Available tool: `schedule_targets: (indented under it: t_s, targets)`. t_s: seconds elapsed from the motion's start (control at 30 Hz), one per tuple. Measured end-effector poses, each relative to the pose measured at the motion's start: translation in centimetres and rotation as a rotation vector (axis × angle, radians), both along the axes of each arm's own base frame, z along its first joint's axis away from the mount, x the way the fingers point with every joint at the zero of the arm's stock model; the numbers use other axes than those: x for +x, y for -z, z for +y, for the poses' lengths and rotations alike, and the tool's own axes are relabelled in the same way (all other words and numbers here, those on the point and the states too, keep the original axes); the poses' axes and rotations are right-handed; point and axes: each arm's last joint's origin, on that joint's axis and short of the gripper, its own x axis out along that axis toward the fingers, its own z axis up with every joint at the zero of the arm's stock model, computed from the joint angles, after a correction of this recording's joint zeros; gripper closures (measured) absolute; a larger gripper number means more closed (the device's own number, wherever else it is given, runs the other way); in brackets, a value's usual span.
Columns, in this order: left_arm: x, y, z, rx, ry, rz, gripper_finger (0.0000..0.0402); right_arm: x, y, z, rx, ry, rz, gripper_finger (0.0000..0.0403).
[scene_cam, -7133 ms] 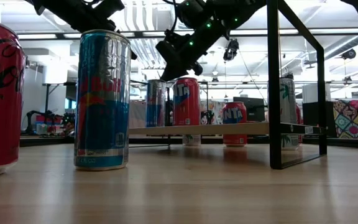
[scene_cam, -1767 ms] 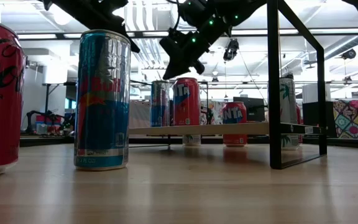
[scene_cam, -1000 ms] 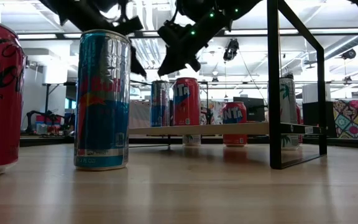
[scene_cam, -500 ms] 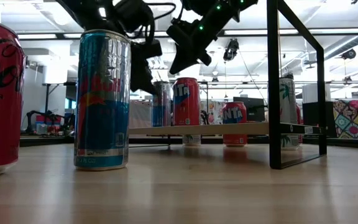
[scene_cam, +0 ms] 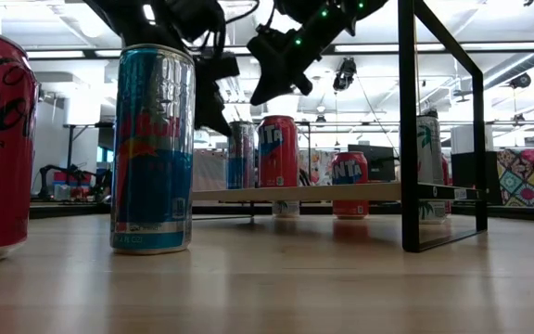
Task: Place canned beverage on shelf
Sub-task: Put the center blue soda can on the shelf
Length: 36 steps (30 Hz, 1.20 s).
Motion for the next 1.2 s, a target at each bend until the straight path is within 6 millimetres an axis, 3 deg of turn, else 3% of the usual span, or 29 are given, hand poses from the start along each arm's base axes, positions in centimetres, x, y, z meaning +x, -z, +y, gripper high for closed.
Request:
schedule_targets:
  t_s: [0.27, 0.7, 0.97, 1.2]
  targets:
    - [-2.0, -2.8, -1.1, 0.003, 0.032, -0.099, 0.0402, 0.3, 0.2, -0.5, -0.030, -0.005, -0.066, 0.0390]
    - [-5.6, -6.9, -1.8, 0.019, 0.022, -0.299, 0.0402, 0.4, 3.2, -0.4, -0.030, -0.041, -0.181, 0.0390]
    - [-5.9, -7.1, -1.8, 0.018, 0.020, -0.316, 0.0402, -0.1, 5.0, -0.5, 0.006, -0.012, -0.174, 0.0390]
    - [-5.6, -6.7, -1.8, 0.015, 0.020, -0.302, 0.0402, -0.2, 5.1, -0.8, 0.007, -0.002, -0.167, 0.0390]
